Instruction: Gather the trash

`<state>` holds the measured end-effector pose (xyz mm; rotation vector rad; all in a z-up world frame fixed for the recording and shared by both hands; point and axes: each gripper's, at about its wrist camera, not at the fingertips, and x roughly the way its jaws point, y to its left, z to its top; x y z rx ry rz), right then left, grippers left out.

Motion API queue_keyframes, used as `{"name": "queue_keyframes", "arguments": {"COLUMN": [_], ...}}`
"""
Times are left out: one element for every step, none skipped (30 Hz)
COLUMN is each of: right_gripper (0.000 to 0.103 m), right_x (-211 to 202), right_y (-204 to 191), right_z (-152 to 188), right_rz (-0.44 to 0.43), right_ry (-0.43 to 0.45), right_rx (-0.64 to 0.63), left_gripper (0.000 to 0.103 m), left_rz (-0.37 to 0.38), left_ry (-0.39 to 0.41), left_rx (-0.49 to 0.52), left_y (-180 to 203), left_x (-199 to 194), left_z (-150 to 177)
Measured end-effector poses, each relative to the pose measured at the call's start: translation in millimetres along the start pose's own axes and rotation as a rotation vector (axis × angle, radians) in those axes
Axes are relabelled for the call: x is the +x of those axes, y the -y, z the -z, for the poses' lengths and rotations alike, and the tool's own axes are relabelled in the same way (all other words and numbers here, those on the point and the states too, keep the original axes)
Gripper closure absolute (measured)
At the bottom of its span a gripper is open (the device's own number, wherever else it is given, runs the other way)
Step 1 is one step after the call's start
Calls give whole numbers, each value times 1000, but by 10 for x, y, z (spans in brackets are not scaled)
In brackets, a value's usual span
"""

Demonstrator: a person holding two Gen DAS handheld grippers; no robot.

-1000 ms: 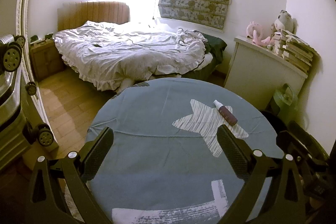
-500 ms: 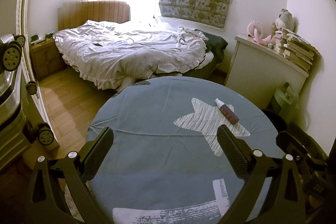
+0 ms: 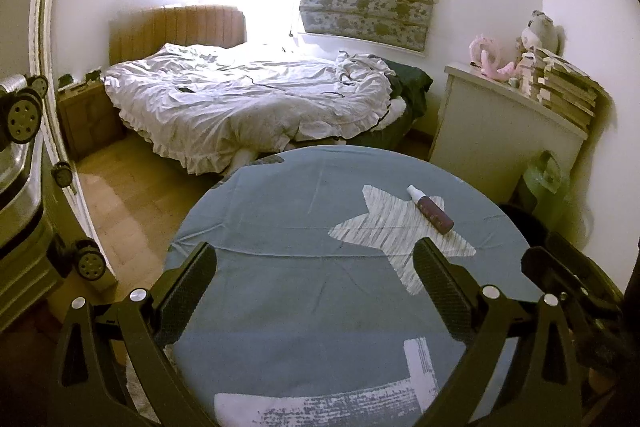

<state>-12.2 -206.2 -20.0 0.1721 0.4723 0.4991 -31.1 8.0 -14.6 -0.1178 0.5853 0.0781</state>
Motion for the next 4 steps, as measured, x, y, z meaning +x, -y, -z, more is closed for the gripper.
{"name": "queue_keyframes", "arguments": {"right_gripper": [5,5,5,5], "right_x": [-1,0,-3,-8], "right_y": [1,-1,8,12], "right_z": [9,16,15,22], "right_rz": [1,1,1,1], "right_ry": [-1,-1,-1,-1], "right_rx": [3,5,7,10], "left_gripper": [5,5,5,5], "left_rz": [3,4,4,4], "left_ry": [0,-1,-2,-3], "left_rx": [1,1,0,0], "left_y": [3,5,0,2], "left_x": [0,1,5,5], "left_z": [3,6,6,8]}}
